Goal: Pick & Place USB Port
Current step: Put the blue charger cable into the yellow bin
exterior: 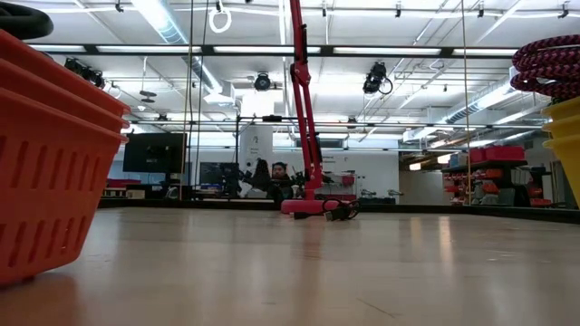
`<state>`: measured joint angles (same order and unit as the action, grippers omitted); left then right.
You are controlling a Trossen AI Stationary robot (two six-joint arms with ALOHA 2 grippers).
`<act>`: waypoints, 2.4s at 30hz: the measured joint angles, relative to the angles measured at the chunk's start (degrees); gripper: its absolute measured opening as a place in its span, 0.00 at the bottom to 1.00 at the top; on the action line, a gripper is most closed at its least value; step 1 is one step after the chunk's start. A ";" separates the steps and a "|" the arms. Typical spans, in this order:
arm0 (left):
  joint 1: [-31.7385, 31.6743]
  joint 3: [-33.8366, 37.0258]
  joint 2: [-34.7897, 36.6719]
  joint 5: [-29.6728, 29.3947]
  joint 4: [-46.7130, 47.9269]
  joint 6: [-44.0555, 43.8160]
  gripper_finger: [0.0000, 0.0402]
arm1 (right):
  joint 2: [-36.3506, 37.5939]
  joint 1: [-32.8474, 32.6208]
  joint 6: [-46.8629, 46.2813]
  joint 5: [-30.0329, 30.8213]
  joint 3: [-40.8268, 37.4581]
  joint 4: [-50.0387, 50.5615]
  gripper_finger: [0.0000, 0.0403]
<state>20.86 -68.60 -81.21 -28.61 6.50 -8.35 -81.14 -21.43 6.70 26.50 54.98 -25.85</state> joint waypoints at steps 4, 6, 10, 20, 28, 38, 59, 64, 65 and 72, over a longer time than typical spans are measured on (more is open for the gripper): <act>-0.85 -0.09 0.00 0.17 1.73 -1.00 0.16 | 0.58 -0.20 -0.12 0.48 -0.04 1.03 0.02; -0.85 -0.09 -0.04 0.16 2.39 -1.56 0.18 | 1.66 -0.80 -0.15 2.11 -0.04 2.22 0.02; -0.76 -0.09 0.29 -0.09 3.92 -1.48 0.19 | 5.46 -2.83 -0.87 4.50 -0.06 7.02 0.02; -0.50 -0.07 5.62 -2.25 8.94 -2.77 0.20 | 12.68 -14.66 -23.64 5.92 -0.04 27.88 0.02; -0.79 -0.02 6.32 -3.17 10.31 -2.24 0.20 | 11.22 -24.64 -45.95 6.60 -0.07 40.09 0.02; -1.20 -0.02 6.32 -3.31 10.93 -2.40 0.20 | 4.25 -29.35 -59.34 0.79 -0.04 40.11 0.01; -1.20 -0.02 6.32 -3.27 11.34 -2.41 0.20 | -3.53 -33.90 -70.95 -2.07 -0.04 41.11 0.01; -1.20 -0.02 6.28 -3.27 11.44 -2.61 0.20 | -6.01 -33.52 -70.99 -1.51 -0.04 41.24 0.01; -1.20 -0.02 6.27 -3.25 11.44 -2.79 0.20 | -6.63 -33.30 -71.01 -1.89 -0.04 41.24 0.01; -1.04 -0.02 6.27 -3.22 11.43 -3.03 0.20 | -8.55 -32.22 -71.38 -4.45 -0.02 41.23 0.02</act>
<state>19.81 -68.62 -74.94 -31.83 17.92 -11.38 -89.69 -53.65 -64.69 22.06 54.96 15.38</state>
